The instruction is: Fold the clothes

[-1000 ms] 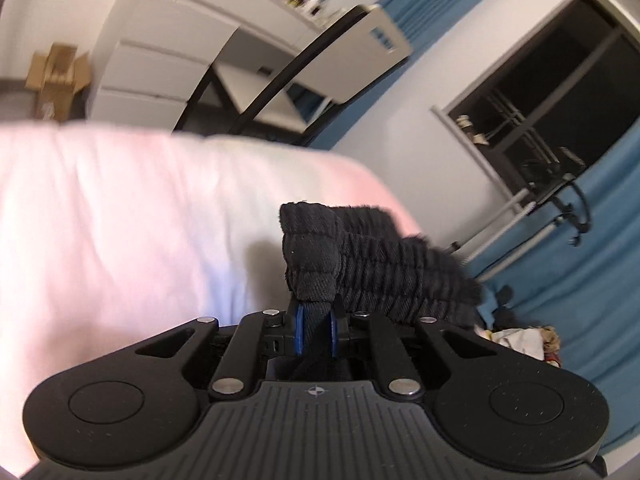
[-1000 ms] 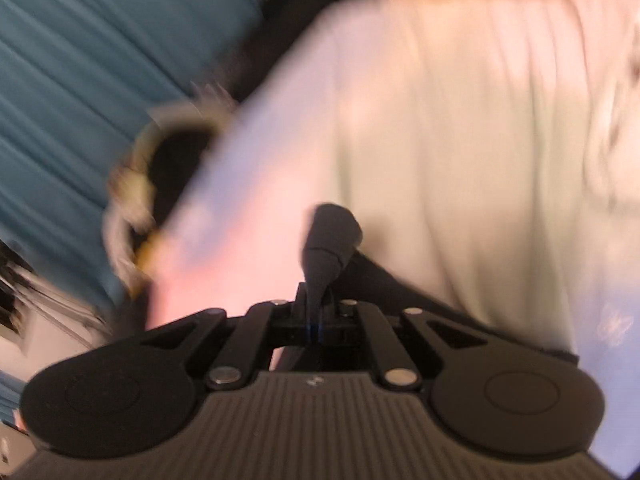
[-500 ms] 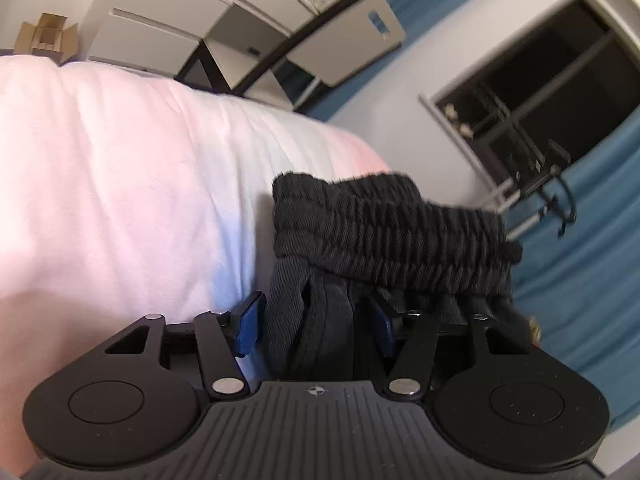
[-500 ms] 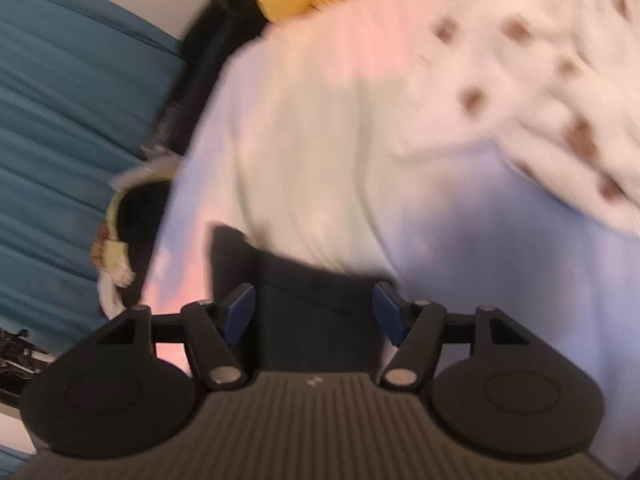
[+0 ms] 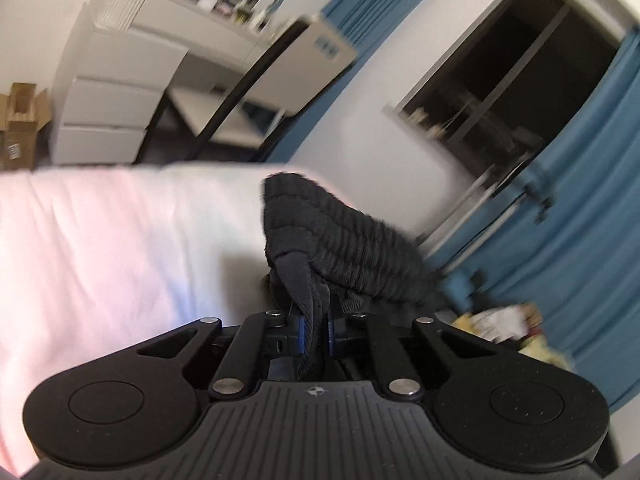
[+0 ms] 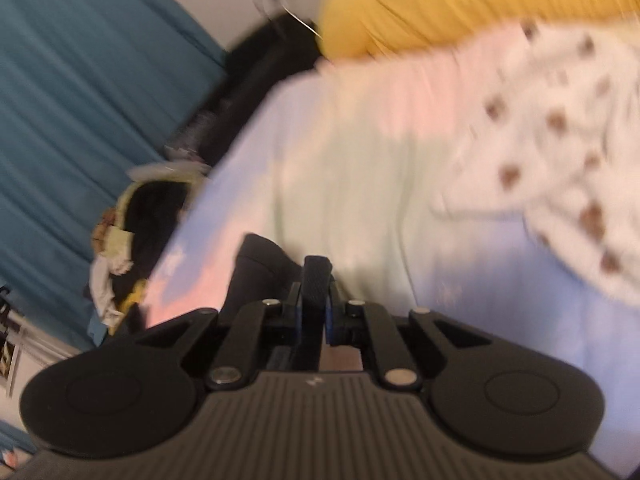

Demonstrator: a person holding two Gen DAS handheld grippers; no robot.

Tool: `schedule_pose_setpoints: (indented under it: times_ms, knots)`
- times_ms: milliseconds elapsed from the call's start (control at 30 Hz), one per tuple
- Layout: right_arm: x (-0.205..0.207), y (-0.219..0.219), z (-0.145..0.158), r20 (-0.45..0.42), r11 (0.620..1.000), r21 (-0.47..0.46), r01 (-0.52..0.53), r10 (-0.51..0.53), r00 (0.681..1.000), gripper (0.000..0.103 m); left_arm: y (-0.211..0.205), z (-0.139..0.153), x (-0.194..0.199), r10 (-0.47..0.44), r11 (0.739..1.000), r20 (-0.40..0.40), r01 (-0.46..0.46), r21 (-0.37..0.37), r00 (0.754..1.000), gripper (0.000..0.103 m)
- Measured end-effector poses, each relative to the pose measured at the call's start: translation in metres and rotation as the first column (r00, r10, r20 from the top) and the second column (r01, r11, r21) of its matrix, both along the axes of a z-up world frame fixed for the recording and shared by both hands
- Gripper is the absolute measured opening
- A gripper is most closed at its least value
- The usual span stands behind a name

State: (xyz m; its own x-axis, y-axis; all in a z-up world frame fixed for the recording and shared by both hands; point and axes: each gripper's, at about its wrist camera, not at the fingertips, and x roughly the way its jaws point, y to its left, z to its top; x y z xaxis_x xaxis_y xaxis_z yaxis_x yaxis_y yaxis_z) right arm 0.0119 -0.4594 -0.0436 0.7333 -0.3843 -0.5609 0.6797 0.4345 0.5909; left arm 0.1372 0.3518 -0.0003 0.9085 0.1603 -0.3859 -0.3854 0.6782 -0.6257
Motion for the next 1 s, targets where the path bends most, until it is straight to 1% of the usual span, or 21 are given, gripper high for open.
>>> schedule_pose_setpoints:
  times_ms: [100, 133, 200, 267, 300, 333, 367, 433, 467, 533, 567, 600, 667, 700, 767, 833, 900, 933, 1000]
  knots:
    - [0.000, 0.012, 0.020, 0.043, 0.995, -0.079, -0.066, 0.069, 0.997, 0.010, -0.001, 0.031, -0.028, -0.014, 0.999, 0.073, 0.018, -0.048, 0.997, 0.010]
    - [0.000, 0.015, 0.030, 0.071, 0.990, -0.100, -0.101, 0.108, 0.992, 0.010, -0.002, 0.041, -0.035, -0.018, 0.998, 0.086, 0.023, -0.066, 0.996, 0.010]
    - [-0.006, 0.024, 0.055, 0.164, 0.974, -0.150, -0.169, 0.193, 0.967, 0.010, 0.004, 0.055, -0.053, -0.009, 0.991, 0.111, 0.024, -0.128, 0.994, 0.010]
    - [-0.020, 0.029, 0.081, 0.277, 0.966, -0.202, -0.162, 0.215, 0.937, 0.010, 0.014, 0.058, -0.070, 0.022, 0.981, 0.132, 0.004, -0.192, 0.991, 0.010]
    - [-0.026, 0.027, 0.090, 0.309, 0.969, -0.202, -0.139, 0.198, 0.930, 0.010, 0.020, 0.056, -0.077, 0.030, 0.979, 0.129, -0.003, -0.204, 0.991, 0.010]
    - [-0.032, 0.020, 0.091, 0.315, 0.979, -0.171, -0.111, 0.161, 0.935, 0.010, 0.025, 0.051, -0.083, 0.038, 0.976, 0.111, -0.013, -0.216, 0.993, 0.010]
    - [-0.036, 0.013, 0.089, 0.306, 0.988, -0.129, -0.086, 0.122, 0.944, 0.010, 0.030, 0.042, -0.089, 0.036, 0.973, 0.085, -0.016, -0.229, 0.996, 0.010]
    - [-0.038, -0.006, 0.066, 0.211, 0.999, 0.009, -0.053, 0.050, 0.976, 0.010, 0.040, 0.023, -0.099, 0.029, 0.967, 0.032, -0.020, -0.252, 0.999, 0.010]
    - [-0.039, -0.015, 0.050, 0.156, 0.996, 0.070, -0.050, 0.038, 0.987, 0.010, 0.041, 0.016, -0.103, 0.021, 0.970, 0.016, -0.017, -0.243, 1.000, 0.010]
    - [-0.046, -0.028, 0.022, 0.096, 0.985, 0.165, -0.048, 0.033, 0.995, 0.010, 0.041, 0.003, -0.109, 0.005, 0.977, -0.010, -0.007, -0.215, 1.000, 0.010]
    - [-0.049, -0.030, 0.015, 0.085, 0.983, 0.177, -0.052, 0.037, 0.996, 0.010, 0.041, -0.003, -0.112, -0.003, 0.980, -0.023, -0.001, -0.200, 1.000, 0.010]
    - [-0.050, -0.032, 0.009, 0.083, 0.980, 0.188, -0.058, 0.043, 0.996, 0.010, 0.041, -0.006, -0.113, -0.006, 0.980, -0.015, 0.002, -0.200, 1.000, 0.010]
    - [-0.049, -0.031, 0.015, 0.132, 0.977, 0.199, -0.083, 0.058, 0.990, 0.010, 0.044, -0.002, -0.111, -0.009, 0.976, 0.012, 0.011, -0.216, 1.000, 0.010]
    - [-0.048, -0.028, 0.025, 0.166, 0.979, 0.179, -0.100, 0.070, 0.984, 0.010, 0.045, 0.001, -0.109, -0.010, 0.974, 0.025, 0.015, -0.225, 1.000, 0.010]
    - [-0.047, -0.020, 0.057, 0.233, 0.984, 0.108, -0.139, 0.111, 0.966, 0.010, 0.047, 0.011, -0.106, -0.023, 0.973, 0.047, 0.034, -0.228, 0.999, 0.010]
    - [-0.053, -0.012, 0.085, 0.263, 0.984, 0.047, -0.174, 0.156, 0.952, 0.010, 0.046, 0.018, -0.109, -0.039, 0.973, 0.058, 0.051, -0.224, 0.998, 0.010]
    - [-0.063, -0.010, 0.096, 0.250, 0.982, 0.019, -0.187, 0.176, 0.952, 0.010, 0.046, 0.012, -0.112, -0.044, 0.973, 0.053, 0.055, -0.223, 0.998, 0.010]
    - [-0.069, -0.012, 0.092, 0.226, 0.982, 0.023, -0.188, 0.178, 0.958, 0.011, 0.047, 0.003, -0.114, -0.044, 0.972, 0.038, 0.052, -0.229, 0.998, 0.010]
    - [-0.077, -0.024, 0.065, 0.156, 0.979, 0.088, -0.186, 0.170, 0.973, 0.010, 0.049, -0.018, -0.117, -0.043, 0.968, 0.003, 0.043, -0.246, 0.999, 0.010]
